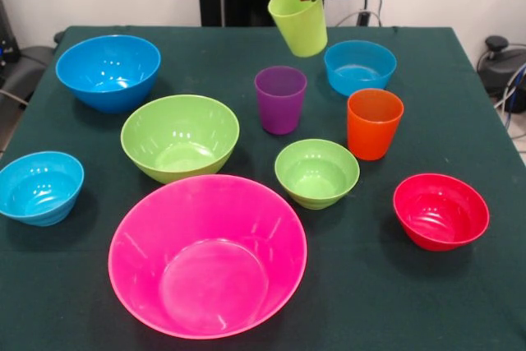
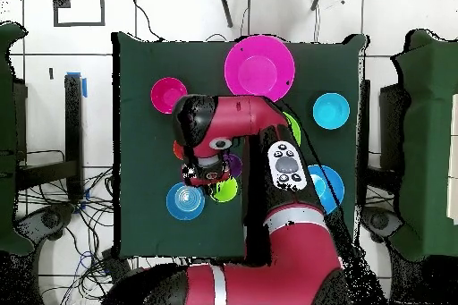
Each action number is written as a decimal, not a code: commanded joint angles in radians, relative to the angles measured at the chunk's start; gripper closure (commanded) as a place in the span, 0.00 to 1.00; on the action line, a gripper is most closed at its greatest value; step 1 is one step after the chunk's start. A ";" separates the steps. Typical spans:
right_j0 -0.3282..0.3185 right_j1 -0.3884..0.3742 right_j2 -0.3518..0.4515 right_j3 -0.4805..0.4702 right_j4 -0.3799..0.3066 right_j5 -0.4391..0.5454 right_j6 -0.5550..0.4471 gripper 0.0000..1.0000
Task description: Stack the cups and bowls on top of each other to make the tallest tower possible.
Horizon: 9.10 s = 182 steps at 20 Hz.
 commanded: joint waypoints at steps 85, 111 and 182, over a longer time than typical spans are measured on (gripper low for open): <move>-0.009 -0.013 0.059 -0.117 -0.063 0.022 -0.054 1.00; 0.022 -0.051 0.035 -0.060 -0.092 -0.070 -0.015 1.00; 0.292 -0.089 -0.278 0.202 -0.203 -0.393 0.304 1.00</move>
